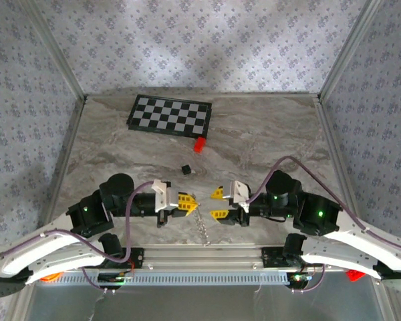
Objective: Put the keys on the keyring
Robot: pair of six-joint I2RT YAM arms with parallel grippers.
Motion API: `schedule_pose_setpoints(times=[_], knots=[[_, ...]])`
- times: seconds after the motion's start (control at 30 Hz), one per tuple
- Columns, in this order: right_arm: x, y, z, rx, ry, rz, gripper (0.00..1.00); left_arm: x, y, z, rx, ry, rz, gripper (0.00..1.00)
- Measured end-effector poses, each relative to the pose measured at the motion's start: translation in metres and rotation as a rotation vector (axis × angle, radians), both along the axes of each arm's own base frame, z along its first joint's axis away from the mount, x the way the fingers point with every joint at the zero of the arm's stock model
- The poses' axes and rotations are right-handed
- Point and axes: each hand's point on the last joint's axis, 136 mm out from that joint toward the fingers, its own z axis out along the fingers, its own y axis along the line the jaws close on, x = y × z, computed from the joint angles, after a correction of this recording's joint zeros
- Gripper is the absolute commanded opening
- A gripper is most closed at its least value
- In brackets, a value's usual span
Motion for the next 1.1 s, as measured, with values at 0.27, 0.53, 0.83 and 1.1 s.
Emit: schedule_pose_setpoints(times=[0.27,0.53,0.83,1.1], knots=[[-0.001,0.010,0.009,0.052,0.005,0.026,0.34,-0.001,-0.002,-0.003,0.011,-0.006,-0.016,0.00],[0.002,0.020,-0.001,0.024,0.025,0.037,0.24,0.000,-0.004,-0.007,0.025,-0.009,-0.017,0.00],[0.001,0.021,0.002,0.034,0.023,0.045,0.18,0.001,-0.006,-0.009,0.032,-0.009,-0.017,0.00],[0.002,0.021,-0.002,0.029,0.028,0.046,0.05,0.004,-0.009,-0.013,0.047,-0.003,-0.007,0.00]])
